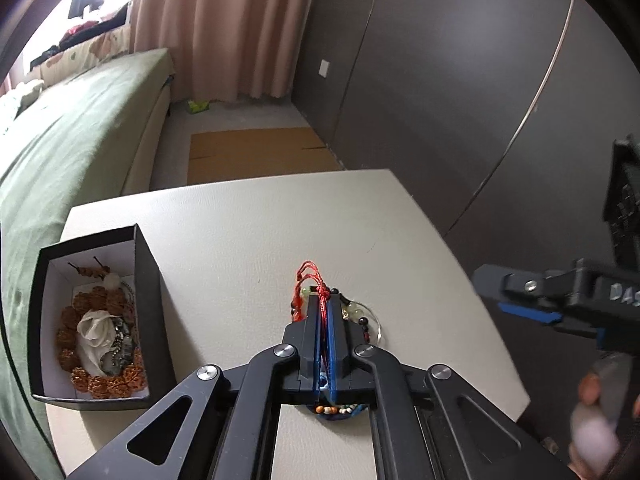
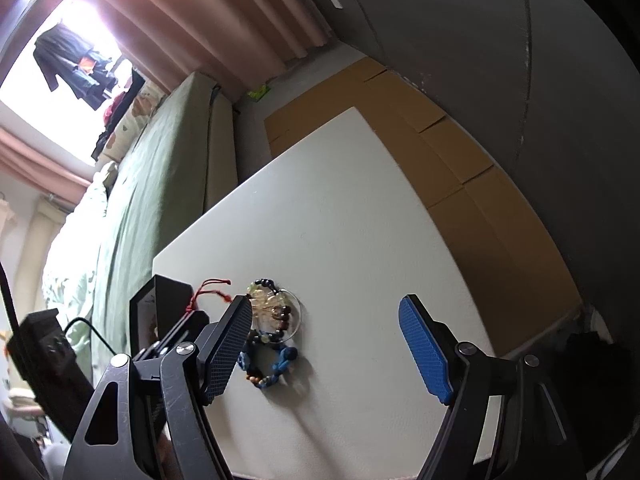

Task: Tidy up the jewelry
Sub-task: 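Reach the left gripper to the red-string bracelet and close on its string, then lift the red-string bracelet with the left gripper while the right grasps the blue flower bracelet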

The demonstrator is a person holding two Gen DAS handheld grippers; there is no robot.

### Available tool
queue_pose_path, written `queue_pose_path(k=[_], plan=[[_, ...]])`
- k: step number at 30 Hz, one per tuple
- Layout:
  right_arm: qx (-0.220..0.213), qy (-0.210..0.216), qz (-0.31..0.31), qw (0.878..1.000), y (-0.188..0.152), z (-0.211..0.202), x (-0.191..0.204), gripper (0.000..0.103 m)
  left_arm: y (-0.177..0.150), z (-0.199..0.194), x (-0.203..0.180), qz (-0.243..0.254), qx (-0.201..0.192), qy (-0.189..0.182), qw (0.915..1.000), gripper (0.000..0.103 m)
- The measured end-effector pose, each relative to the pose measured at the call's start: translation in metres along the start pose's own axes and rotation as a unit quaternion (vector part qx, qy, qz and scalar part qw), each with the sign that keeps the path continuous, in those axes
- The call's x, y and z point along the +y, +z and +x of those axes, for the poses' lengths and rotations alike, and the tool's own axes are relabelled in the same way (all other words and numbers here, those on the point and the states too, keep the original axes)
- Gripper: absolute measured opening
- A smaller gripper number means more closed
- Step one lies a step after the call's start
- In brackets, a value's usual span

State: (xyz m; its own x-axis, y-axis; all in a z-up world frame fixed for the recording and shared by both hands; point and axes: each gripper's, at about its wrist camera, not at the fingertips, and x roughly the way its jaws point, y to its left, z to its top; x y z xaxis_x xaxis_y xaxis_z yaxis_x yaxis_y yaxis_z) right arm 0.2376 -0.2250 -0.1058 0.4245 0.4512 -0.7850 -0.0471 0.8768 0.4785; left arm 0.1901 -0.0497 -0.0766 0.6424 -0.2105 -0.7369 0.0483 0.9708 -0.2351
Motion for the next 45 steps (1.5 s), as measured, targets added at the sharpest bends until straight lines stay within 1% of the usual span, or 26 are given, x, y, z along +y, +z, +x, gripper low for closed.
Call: queue_pose_path(k=[4,9,12,14,15,17,19,22,27,31,34,35,36,37,41,45], plan=[[-0.002,0.02,-0.002,1.0,0.001,0.003,0.003,0.076,0.006,-0.013,0.008,-0.007,-0.013,-0.006,0.9999,0.002],[0.009,0.038,-0.019,0.999,-0.001,0.015,0.014,0.075,0.013,-0.024,0.026,-0.033,-0.025,-0.013,0.999,0.002],[0.019,0.043,-0.039,0.998,-0.004,0.024,0.026,0.067,0.017,-0.031,0.038,-0.049,-0.033,-0.017,0.9981,0.002],[0.026,0.049,-0.052,0.997,-0.008,0.031,0.036,0.059,0.019,-0.036,0.045,-0.058,-0.039,-0.019,0.9974,0.002],[0.029,0.05,-0.058,0.997,-0.009,0.034,0.04,0.058,0.018,-0.04,0.048,-0.061,-0.042,-0.02,0.9971,0.002],[0.035,0.048,-0.072,0.996,-0.012,0.041,0.048,0.05,0.02,-0.046,0.055,-0.066,-0.046,-0.022,0.9965,0.002],[0.046,0.048,-0.085,0.994,-0.016,0.05,0.057,0.045,0.02,-0.05,0.062,-0.072,-0.048,-0.024,0.996,0.002],[0.061,0.046,-0.098,0.992,-0.021,0.061,0.065,0.044,0.02,-0.054,0.072,-0.081,-0.05,-0.023,0.9952,0.002],[0.086,0.058,-0.107,0.989,-0.029,0.072,0.075,0.04,0.021,-0.062,0.084,-0.092,-0.056,-0.022,0.994,0.002],[0.109,0.051,-0.112,0.986,-0.038,0.083,0.078,0.036,0.022,-0.068,0.095,-0.102,-0.061,-0.022,0.9926,0.002],[0.118,0.029,-0.12,0.985,-0.044,0.093,0.08,0.036,0.023,-0.074,0.105,-0.112,-0.066,-0.024,0.9912,0.002],[0.122,0.02,-0.121,0.985,-0.045,0.099,0.079,0.033,0.024,-0.077,0.108,-0.115,-0.069,-0.026,0.9906,0.002],[0.12,0.015,-0.121,0.985,-0.046,0.101,0.078,0.029,0.024,-0.081,0.112,-0.121,-0.071,-0.028,0.9898,0.002],[0.111,0.015,-0.122,0.986,-0.046,0.1,0.079,0.019,0.024,-0.084,0.118,-0.126,-0.074,-0.03,0.9889,0.002],[0.083,0.041,-0.126,0.988,-0.043,0.085,0.084,0.018,0.022,-0.09,0.134,-0.145,-0.074,-0.023,0.9864,0.002],[0.063,0.085,-0.124,0.987,-0.04,0.069,0.092,0.018,0.02,-0.084,0.145,-0.158,-0.052,-0.021,0.9858,0.002]])
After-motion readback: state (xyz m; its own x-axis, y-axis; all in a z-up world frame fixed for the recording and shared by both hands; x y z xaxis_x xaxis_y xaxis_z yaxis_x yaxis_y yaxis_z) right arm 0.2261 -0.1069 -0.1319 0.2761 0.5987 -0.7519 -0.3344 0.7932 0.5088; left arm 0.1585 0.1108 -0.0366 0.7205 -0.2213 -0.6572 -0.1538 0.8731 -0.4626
